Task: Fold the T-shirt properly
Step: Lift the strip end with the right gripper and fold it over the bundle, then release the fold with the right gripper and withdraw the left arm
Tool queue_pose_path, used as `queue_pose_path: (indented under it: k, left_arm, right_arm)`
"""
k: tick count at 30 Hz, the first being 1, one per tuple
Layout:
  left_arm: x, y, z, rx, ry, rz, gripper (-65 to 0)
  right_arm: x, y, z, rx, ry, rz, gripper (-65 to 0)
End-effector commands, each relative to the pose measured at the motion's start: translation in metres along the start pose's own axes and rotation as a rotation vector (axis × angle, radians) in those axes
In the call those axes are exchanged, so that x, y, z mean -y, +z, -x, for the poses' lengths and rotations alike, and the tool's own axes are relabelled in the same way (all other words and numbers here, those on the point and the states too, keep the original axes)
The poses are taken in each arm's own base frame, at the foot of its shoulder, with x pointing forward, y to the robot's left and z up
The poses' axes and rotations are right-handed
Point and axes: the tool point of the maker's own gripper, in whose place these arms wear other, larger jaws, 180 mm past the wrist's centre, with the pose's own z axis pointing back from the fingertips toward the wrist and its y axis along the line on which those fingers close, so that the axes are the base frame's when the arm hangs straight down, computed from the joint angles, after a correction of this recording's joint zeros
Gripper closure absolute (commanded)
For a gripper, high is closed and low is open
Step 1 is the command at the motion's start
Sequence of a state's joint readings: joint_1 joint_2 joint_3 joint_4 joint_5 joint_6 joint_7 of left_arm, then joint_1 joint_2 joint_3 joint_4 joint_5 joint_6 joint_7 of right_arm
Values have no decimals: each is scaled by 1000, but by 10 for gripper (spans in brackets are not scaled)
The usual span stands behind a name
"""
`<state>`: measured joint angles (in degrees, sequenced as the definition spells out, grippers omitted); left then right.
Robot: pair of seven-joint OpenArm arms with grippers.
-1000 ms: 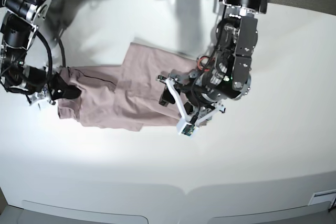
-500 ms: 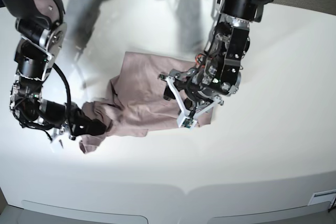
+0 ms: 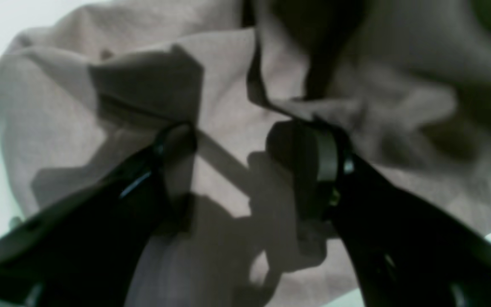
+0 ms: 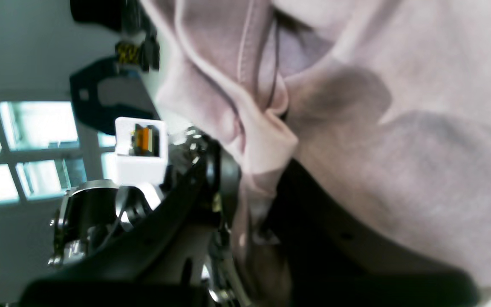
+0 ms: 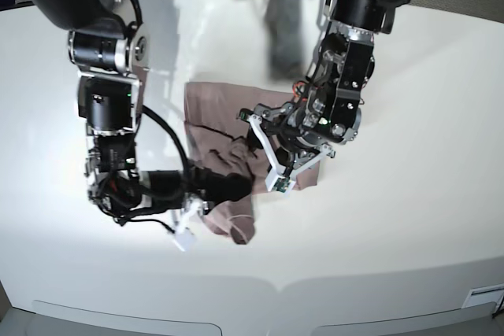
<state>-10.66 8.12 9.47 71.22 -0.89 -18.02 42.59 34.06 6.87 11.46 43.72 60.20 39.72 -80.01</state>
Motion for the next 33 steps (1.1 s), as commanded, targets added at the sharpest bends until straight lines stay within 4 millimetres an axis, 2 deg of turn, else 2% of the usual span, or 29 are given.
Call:
queue_pose_path:
  k: [1,7,12,17,22,28,33]
  left_arm:
    - [1,1,-9,3,-8,0,-350]
    - [0,1,-9,-12,-11,-2,-350]
    - [-12,6,-19,-91,-56,-39,-350]
    - [-43,15,-44,-111,-133,-151,-350]
    - [-74,26,-57,-105,-158,-224,-350]
    - [-131,51,-68,-129,-171,-353,-350]
    - [-177,77,-82,-118,-174,-465,-350]
  right_arm:
    - [-18,1,-21,35,53,-34,0]
    - [-44,-32,-17,8,65,-109,0]
    - [-58,-46,-16,0,68,-148,0]
    - [-61,-51,-12,-19,77,-151,0]
    - [-65,-57,-9,-42,88,-153,0]
    - [-65,-58,-9,-42,88,-155,0]
    - [-73,-71,-3,-66,94,-165,0]
